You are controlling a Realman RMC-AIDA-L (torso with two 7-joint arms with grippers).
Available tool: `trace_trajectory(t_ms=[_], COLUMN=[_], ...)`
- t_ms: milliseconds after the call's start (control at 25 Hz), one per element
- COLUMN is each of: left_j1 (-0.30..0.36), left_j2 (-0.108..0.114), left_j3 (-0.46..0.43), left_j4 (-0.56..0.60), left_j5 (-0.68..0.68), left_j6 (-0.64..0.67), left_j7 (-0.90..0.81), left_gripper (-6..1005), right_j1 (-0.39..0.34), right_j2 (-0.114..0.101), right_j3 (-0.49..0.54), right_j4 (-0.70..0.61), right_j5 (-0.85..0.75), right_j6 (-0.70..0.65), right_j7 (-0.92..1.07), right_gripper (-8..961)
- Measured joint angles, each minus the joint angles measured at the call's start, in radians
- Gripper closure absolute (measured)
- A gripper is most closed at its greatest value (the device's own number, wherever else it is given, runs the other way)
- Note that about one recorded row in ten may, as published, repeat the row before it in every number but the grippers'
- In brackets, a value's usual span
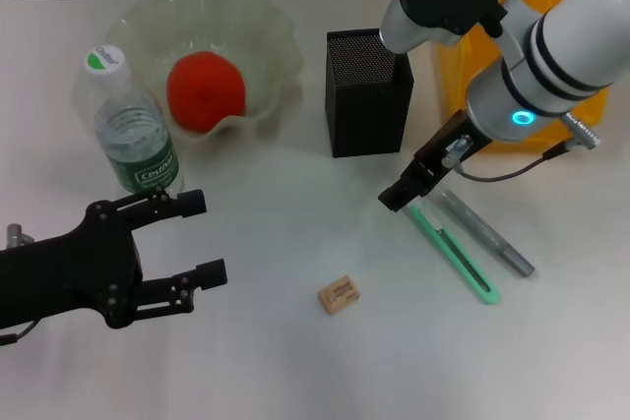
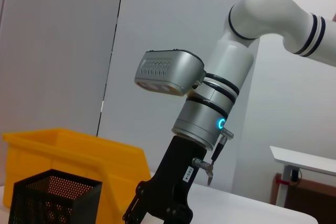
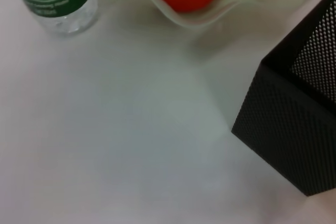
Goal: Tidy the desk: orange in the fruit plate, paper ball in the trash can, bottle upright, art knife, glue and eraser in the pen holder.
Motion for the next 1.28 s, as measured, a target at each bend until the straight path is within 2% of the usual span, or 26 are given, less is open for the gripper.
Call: trace_trajectory(t_ms=[120,360,600,1280], left_j1=[0.0,0.0,-0.002,-0.001], left_j2=[-0.001,-0.002,-0.007,-0.009], left_j3=[0.001,0.001,0.001,0.001], left_j4=[0.0,0.0,0.0,0.0], left_j5=[0.0,0.0,0.001,0.002], left_j6=[-0.011,-0.018,-0.03,-0.054], left_j7=[0.0,0.0,0.0,-0.001], left_gripper=[181,180,180,180], right_j1=[0.005,0.01,0.015,0.035], right_j2=[0.0,0.0,0.0,0.0], right_j3=[-0.002,-0.024,-0.061,-0.094], right_j4=[0.043,0.075,0.107,0.153], right_j5=[0.016,0.015,0.01,0.009], right_j6=[0.025,0.028,0.057,0.081], right_j7=[-0.002,-0.004,0.0,0.0], right_gripper=[172,345,577,684])
